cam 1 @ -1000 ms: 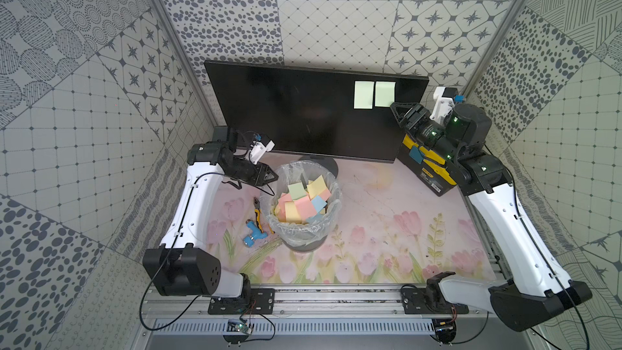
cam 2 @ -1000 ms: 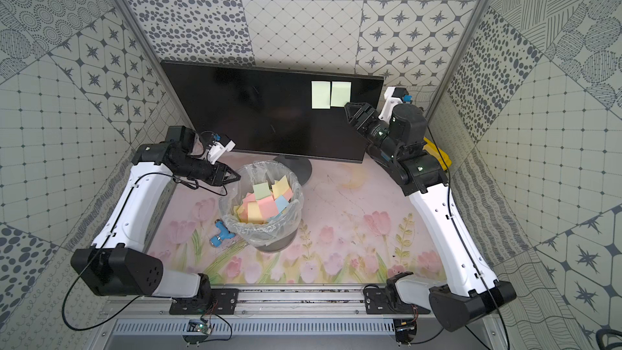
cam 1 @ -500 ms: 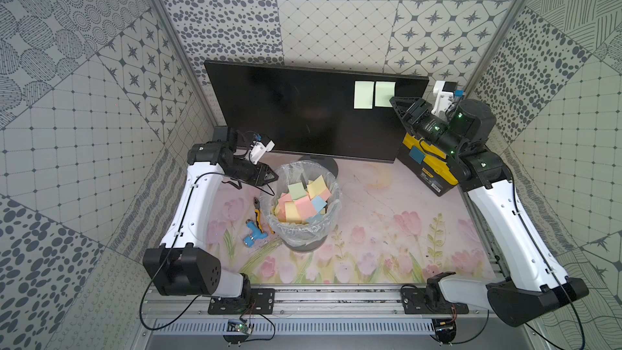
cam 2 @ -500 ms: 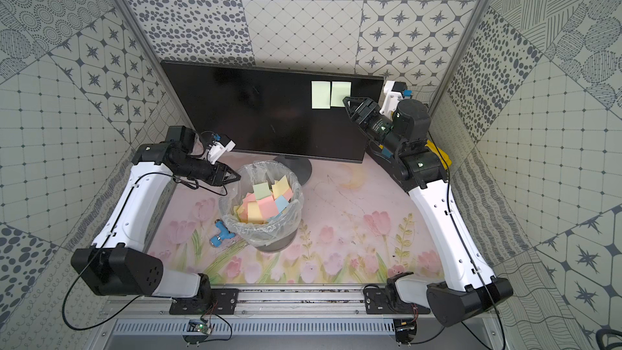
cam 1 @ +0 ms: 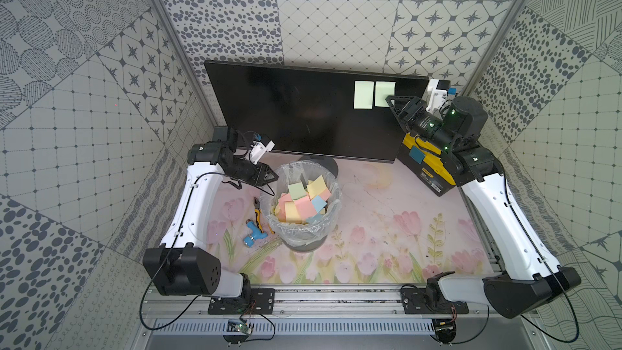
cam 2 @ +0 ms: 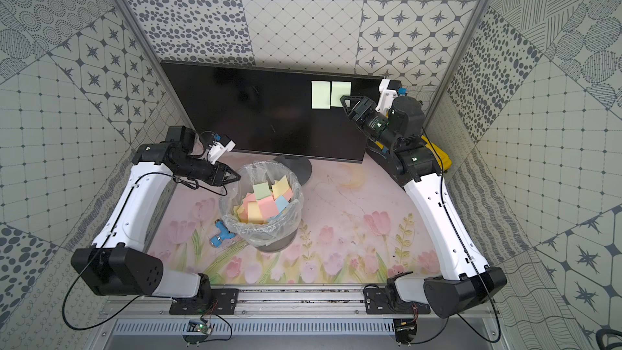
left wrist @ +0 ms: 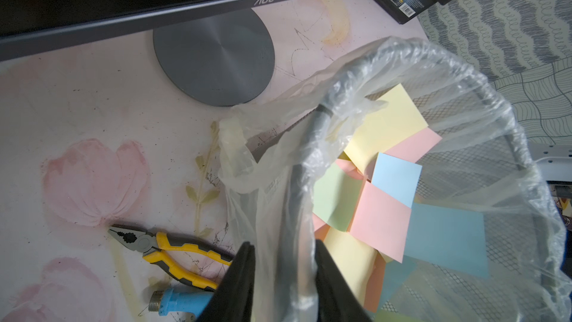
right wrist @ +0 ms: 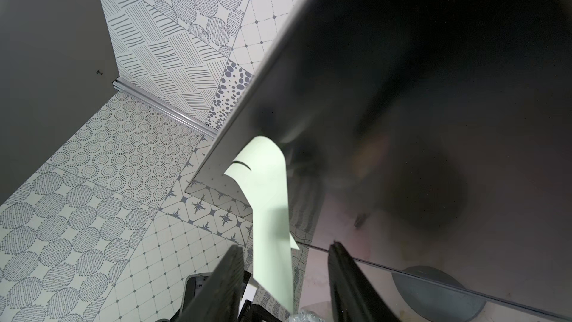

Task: Remove the sticky note from the monitor
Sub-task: Tear off the sticky note from the monitor.

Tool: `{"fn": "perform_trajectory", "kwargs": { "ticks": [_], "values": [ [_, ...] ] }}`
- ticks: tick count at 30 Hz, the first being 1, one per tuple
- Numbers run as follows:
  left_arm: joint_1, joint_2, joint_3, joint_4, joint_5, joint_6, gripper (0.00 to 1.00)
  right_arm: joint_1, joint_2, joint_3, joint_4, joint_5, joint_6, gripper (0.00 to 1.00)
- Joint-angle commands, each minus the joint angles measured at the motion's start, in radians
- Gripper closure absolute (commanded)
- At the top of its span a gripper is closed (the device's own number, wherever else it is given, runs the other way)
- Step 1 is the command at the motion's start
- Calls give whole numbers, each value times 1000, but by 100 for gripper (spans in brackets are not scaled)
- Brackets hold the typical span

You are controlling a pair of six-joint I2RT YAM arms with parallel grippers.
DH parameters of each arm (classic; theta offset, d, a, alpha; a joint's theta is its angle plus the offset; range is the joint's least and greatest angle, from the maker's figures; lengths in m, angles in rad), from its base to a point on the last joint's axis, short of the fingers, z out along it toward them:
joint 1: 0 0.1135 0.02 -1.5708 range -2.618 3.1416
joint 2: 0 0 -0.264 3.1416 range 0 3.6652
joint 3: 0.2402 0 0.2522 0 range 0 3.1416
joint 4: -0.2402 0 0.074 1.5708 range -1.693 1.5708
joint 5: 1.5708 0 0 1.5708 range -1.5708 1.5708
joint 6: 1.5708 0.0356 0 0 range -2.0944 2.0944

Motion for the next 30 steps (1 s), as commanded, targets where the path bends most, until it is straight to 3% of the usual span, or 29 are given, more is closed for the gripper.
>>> {"fn": "perform_trajectory", "kwargs": {
  "ticks": [1,23,30],
  "values": [
    [-2,8,4,-18,9,28,65,-3,0,30,54,-13,-13,53],
    [-3,15,8,-24,0,33,66,-5,32,51,87,-23,-1,61],
    [-2,16,8,-21,-1,33,66,-5,38,56,106,-28,1,75]
  ]
}}
